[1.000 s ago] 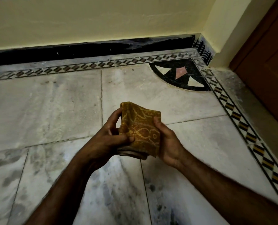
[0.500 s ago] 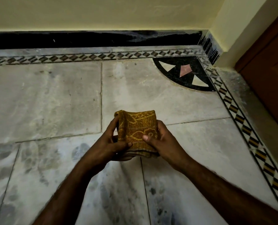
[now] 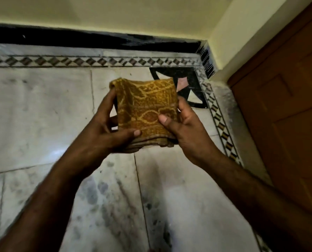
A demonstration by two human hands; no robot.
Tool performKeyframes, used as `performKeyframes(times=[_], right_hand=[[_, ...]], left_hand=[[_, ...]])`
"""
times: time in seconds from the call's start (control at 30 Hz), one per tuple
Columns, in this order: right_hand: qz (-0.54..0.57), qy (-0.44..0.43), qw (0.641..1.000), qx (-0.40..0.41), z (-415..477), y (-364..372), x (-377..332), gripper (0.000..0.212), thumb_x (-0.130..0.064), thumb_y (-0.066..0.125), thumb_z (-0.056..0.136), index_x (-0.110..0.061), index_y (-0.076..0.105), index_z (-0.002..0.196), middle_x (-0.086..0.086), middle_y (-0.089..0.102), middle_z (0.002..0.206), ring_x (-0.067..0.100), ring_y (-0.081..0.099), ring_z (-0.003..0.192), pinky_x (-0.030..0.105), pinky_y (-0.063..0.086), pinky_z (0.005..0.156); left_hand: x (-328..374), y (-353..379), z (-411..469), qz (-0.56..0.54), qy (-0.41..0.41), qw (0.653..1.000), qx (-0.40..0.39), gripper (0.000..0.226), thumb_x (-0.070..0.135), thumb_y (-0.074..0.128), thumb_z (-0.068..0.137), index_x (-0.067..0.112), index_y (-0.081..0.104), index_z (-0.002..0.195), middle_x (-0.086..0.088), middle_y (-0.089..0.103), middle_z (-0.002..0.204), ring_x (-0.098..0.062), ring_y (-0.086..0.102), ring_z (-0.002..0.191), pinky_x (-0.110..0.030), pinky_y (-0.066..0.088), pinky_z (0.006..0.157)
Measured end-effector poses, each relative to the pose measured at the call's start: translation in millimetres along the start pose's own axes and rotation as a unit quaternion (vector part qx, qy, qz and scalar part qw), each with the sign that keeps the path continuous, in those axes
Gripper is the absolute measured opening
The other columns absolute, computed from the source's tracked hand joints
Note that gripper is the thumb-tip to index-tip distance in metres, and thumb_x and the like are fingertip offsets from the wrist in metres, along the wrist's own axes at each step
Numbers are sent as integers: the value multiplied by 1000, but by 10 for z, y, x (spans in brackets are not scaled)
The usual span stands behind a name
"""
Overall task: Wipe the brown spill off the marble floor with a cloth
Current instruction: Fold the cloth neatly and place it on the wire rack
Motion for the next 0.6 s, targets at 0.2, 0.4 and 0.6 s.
performKeyframes(times=[0.2, 0.4, 0.6], right_hand=[[34, 14, 999, 19, -525, 11, -1358, 42, -4, 60, 98, -24, 54, 134, 5, 69, 127, 23, 67, 118, 44, 58, 94], [104, 4, 994, 27, -1243, 7, -3006, 45, -9, 66, 90, -25, 57, 132, 3, 73, 123, 25, 69, 115, 42, 60, 92], [170, 5, 985, -5, -2164, -207, -4752, 50, -12, 71, 79, -24, 60, 126, 7, 77, 111, 26, 73, 102, 31, 61, 73]], left_hand=[[1447, 171, -496, -7, -29, 1000, -7, 96, 2, 76, 77, 54, 34, 146, -6, 74, 114, -32, 75, 96, -45, 62, 69], [3110, 449, -1204, -25, -47, 999, -10, 95, -1, 81, 77, 56, 39, 141, -12, 73, 115, -37, 74, 96, -47, 61, 69], [4791, 945, -2065, -32, -43, 998, 15, 90, 2, 79, 68, 43, 42, 139, -16, 75, 109, -36, 75, 93, -42, 60, 64]])
Point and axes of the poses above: each hand's wrist, its own z-axis towards the middle knuckle, its own y-axis out of the palm, x = y × z, the point moved 1 cm from there along z, towards the middle knuckle
